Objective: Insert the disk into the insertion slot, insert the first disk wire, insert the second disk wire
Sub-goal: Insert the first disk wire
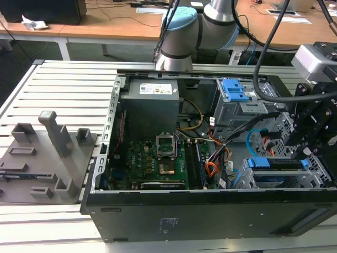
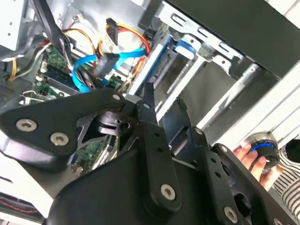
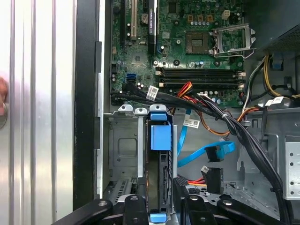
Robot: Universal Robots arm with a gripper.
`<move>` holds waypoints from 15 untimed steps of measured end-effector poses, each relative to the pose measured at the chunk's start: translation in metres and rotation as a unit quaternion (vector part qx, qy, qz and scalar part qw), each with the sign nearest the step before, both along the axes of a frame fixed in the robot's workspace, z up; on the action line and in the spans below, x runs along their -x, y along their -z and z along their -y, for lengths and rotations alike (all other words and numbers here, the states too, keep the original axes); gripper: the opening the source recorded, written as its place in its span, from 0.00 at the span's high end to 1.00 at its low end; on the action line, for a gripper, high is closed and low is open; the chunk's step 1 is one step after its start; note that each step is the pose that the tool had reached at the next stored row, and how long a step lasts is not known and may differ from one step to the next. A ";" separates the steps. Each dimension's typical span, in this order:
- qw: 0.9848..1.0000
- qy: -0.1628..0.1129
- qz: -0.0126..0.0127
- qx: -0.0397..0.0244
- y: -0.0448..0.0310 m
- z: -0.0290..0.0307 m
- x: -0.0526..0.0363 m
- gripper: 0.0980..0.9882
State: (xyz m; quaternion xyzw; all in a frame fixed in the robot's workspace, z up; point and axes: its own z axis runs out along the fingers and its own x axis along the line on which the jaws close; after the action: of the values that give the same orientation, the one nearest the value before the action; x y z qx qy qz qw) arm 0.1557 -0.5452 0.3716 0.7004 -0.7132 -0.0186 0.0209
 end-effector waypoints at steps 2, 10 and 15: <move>1.000 0.000 0.000 0.002 0.0001 -0.0156 0.0000 0.70; 1.000 0.000 0.000 0.005 0.0008 -0.0521 0.0001 0.70; 1.000 0.000 0.000 0.016 0.0109 -0.0616 0.0013 0.70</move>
State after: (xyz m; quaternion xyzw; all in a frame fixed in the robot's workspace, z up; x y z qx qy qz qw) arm 0.1544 -0.4836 0.3608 0.7000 -0.7134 -0.0075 0.0319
